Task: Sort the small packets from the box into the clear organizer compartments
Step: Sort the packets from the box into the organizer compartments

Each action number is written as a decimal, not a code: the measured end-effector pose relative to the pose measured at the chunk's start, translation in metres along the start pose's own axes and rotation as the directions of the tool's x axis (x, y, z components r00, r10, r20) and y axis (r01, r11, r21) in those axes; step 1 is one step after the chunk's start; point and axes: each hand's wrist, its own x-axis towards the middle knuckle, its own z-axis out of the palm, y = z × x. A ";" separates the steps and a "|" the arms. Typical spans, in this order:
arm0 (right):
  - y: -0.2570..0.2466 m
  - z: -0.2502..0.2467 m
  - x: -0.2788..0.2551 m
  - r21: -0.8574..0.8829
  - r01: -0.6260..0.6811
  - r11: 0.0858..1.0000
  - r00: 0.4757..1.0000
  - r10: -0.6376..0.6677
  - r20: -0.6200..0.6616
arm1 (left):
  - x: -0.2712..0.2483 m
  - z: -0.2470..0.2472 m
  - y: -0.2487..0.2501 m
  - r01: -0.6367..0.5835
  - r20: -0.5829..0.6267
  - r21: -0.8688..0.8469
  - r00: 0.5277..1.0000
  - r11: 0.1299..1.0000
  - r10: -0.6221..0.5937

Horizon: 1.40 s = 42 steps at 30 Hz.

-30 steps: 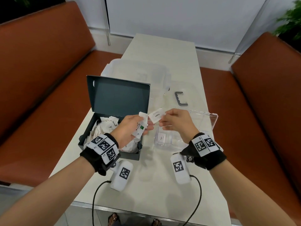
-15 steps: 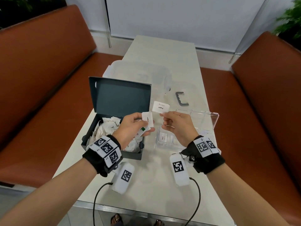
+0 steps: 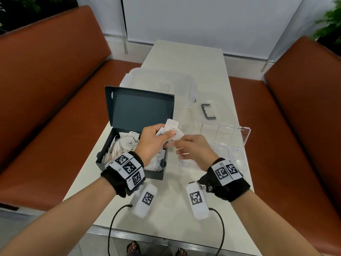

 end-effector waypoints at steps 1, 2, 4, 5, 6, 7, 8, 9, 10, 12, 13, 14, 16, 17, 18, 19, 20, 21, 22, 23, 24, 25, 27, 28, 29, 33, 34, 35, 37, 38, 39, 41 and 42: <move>-0.003 -0.005 0.002 -0.150 0.054 0.987 0.996 -0.064 -0.064 | 0.000 -0.002 0.000 0.000 0.016 0.032 1.000 0.999 0.000; -0.007 -0.010 0.004 -0.269 0.104 0.957 0.981 -0.143 -0.129 | 0.000 -0.005 0.000 -0.003 0.039 0.062 0.999 0.998 0.001; -0.015 -0.015 0.005 -0.397 0.202 0.896 0.947 -0.281 -0.154 | -0.001 -0.008 0.000 -0.001 0.085 0.094 0.996 0.996 -0.007; -0.017 -0.015 0.005 -0.433 0.237 0.870 0.940 -0.318 -0.123 | -0.001 -0.009 0.000 0.003 0.105 0.095 0.994 0.996 -0.013; -0.017 -0.014 0.005 -0.461 0.261 0.848 0.937 -0.337 -0.089 | -0.002 -0.009 0.000 0.007 0.122 0.085 0.992 0.996 -0.017; -0.017 -0.013 0.005 -0.480 0.273 0.834 0.935 -0.347 -0.070 | -0.002 -0.008 0.001 0.013 0.133 0.065 0.991 0.998 -0.021; -0.017 -0.013 0.004 -0.482 0.274 0.832 0.933 -0.352 -0.076 | -0.003 -0.007 0.001 0.023 0.138 0.037 0.990 0.999 -0.028; -0.016 -0.013 0.005 -0.456 0.265 0.850 0.931 -0.348 -0.107 | -0.004 -0.006 0.002 0.037 0.138 0.006 0.990 0.999 -0.038; -0.016 -0.015 0.006 -0.392 0.249 0.886 0.932 -0.329 -0.150 | -0.005 -0.005 0.003 0.052 0.138 -0.025 0.989 0.998 -0.048; -0.016 -0.017 0.006 -0.179 0.226 0.958 0.941 -0.262 -0.212 | -0.006 -0.004 0.004 0.075 0.139 -0.078 0.988 0.994 -0.063; -0.016 -0.017 0.005 -0.083 0.220 0.972 0.947 -0.233 -0.220 | -0.007 -0.004 0.004 0.080 0.143 -0.098 0.988 0.992 -0.066; -0.016 -0.017 0.005 -0.037 0.214 0.976 0.952 -0.217 -0.218 | -0.008 -0.004 0.004 0.084 0.144 -0.114 0.987 0.990 -0.067; -0.014 -0.015 0.005 -0.095 0.209 0.973 0.955 -0.224 -0.196 | -0.008 -0.003 0.004 0.089 0.131 -0.128 0.989 0.988 -0.072; -0.012 -0.014 0.005 -0.160 0.211 0.964 0.954 -0.238 -0.181 | -0.008 -0.003 0.005 0.091 0.116 -0.125 0.990 0.988 -0.076; -0.011 -0.013 0.004 -0.218 0.214 0.952 0.953 -0.253 -0.165 | -0.008 -0.002 0.005 0.090 0.101 -0.118 0.992 0.989 -0.078; -0.010 -0.013 0.004 -0.254 0.222 0.941 0.953 -0.265 -0.147 | -0.008 -0.002 0.006 0.089 0.090 -0.113 0.993 0.990 -0.079; -0.010 -0.013 0.004 -0.272 0.232 0.934 0.952 -0.275 -0.134 | -0.007 -0.001 0.006 0.088 0.085 -0.112 0.993 0.990 -0.079; -0.010 -0.013 0.004 -0.279 0.237 0.931 0.949 -0.283 -0.139 | -0.007 -0.001 0.007 0.092 0.081 -0.115 0.993 0.989 -0.083; -0.011 -0.014 0.005 -0.265 0.233 0.936 0.945 -0.282 -0.164 | -0.007 -0.001 0.007 0.096 0.079 -0.117 0.993 0.988 -0.087; -0.012 -0.015 0.006 -0.222 0.227 0.948 0.943 -0.271 -0.195 | -0.006 -0.001 0.007 0.100 0.076 -0.115 0.993 0.988 -0.091; -0.013 -0.016 0.007 -0.158 0.222 0.962 0.943 -0.253 -0.216 | -0.006 -0.002 0.007 0.102 0.074 -0.111 0.993 0.989 -0.094; -0.014 -0.016 0.007 -0.093 0.218 0.972 0.948 -0.233 -0.218 | -0.006 -0.002 0.007 0.105 0.073 -0.107 0.993 0.989 -0.097; -0.015 -0.014 0.007 -0.043 0.210 0.977 0.957 -0.215 -0.196 | -0.006 -0.002 0.007 0.111 0.084 -0.104 0.991 0.988 -0.102; -0.014 -0.013 0.006 -0.054 0.217 0.975 0.955 -0.224 -0.193 | -0.007 -0.002 0.007 0.110 0.096 -0.102 0.990 0.989 -0.100; -0.013 -0.011 0.006 -0.069 0.229 0.971 0.951 -0.238 -0.198 | -0.007 -0.001 0.007 0.109 0.109 -0.098 0.989 0.989 -0.098; -0.010 -0.007 0.005 -0.094 0.240 0.966 0.939 -0.256 -0.230 | -0.009 0.004 0.008 0.103 0.120 -0.081 0.988 0.991 -0.093; -0.009 -0.006 0.006 -0.088 0.233 0.969 0.940 -0.247 -0.235 | -0.010 0.005 0.009 0.102 0.114 -0.080 0.989 0.992 -0.093; -0.008 -0.005 0.006 -0.077 0.224 0.971 0.941 -0.237 -0.241 | -0.010 0.006 0.009 0.104 0.106 -0.078 0.990 0.992 -0.095; -0.007 -0.003 0.007 -0.064 0.212 0.975 0.943 -0.221 -0.249 | -0.011 0.008 0.010 0.111 0.089 -0.070 0.991 0.991 -0.104; -0.006 -0.003 0.007 -0.067 0.207 0.976 0.944 -0.217 -0.247 | -0.011 0.009 0.011 0.112 0.076 -0.060 0.991 0.992 -0.107; -0.005 -0.002 0.007 -0.074 0.203 0.976 0.947 -0.215 -0.239 | -0.011 0.010 0.011 0.112 0.064 -0.047 0.992 0.993 -0.109; -0.005 -0.003 0.007 -0.119 0.197 0.973 0.949 -0.220 -0.225 | -0.010 0.010 0.010 0.112 0.058 -0.017 0.992 0.994 -0.111; -0.006 -0.005 0.007 -0.170 0.193 0.966 0.947 -0.229 -0.224 | -0.009 0.010 0.010 0.115 0.067 -0.007 0.991 0.993 -0.115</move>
